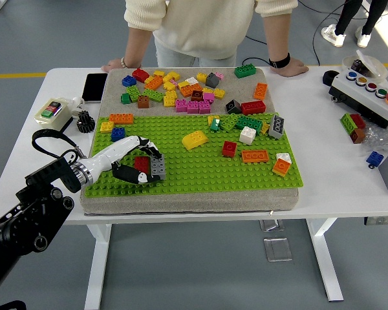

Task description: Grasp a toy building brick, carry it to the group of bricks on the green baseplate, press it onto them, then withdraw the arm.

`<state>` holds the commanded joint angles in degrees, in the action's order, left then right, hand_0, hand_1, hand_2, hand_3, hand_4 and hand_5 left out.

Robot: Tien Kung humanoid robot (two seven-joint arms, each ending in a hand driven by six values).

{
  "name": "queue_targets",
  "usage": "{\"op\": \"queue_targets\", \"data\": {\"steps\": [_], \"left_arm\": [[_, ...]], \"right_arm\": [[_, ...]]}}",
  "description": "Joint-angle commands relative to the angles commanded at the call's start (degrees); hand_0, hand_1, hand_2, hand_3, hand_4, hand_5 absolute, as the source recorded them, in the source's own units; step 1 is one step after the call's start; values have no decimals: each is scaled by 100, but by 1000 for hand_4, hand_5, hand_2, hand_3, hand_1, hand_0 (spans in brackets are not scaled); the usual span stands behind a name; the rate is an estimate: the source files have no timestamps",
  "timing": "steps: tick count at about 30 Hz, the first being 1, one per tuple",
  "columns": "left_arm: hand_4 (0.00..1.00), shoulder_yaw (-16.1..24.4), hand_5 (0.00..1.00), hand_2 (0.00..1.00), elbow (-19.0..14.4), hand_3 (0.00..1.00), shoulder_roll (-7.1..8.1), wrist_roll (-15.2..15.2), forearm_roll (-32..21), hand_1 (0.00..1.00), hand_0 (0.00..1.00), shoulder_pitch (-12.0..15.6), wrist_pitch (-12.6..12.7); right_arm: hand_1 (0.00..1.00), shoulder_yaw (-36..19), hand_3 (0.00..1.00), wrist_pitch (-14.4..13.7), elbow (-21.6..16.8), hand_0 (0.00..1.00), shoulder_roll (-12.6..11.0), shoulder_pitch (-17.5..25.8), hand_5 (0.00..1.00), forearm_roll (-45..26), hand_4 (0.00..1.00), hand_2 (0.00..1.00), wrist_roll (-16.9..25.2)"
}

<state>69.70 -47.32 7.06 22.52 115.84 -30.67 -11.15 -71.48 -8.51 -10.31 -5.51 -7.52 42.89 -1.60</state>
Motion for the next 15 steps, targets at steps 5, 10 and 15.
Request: {"op": "queue_targets", "data": {"steps": [5, 10, 15], "left_arm": [[737, 3, 128, 621, 26, 567, 4, 14, -14, 690, 745, -15, 15], [738, 0, 125, 621, 48, 568, 4, 21, -25, 691, 746, -25, 27], [736, -10, 126, 621, 68, 568, 7, 24, -17, 691, 748, -44, 33]], "right_arm": [[638, 17, 612, -2, 0, 725, 7, 2, 493, -4, 945, 682, -5], [638, 35, 612, -6, 0, 723, 16, 5, 493, -7, 945, 682, -8], [638, 44, 612, 1, 0, 723, 21, 4, 492, -10, 945, 682, -9]]}}
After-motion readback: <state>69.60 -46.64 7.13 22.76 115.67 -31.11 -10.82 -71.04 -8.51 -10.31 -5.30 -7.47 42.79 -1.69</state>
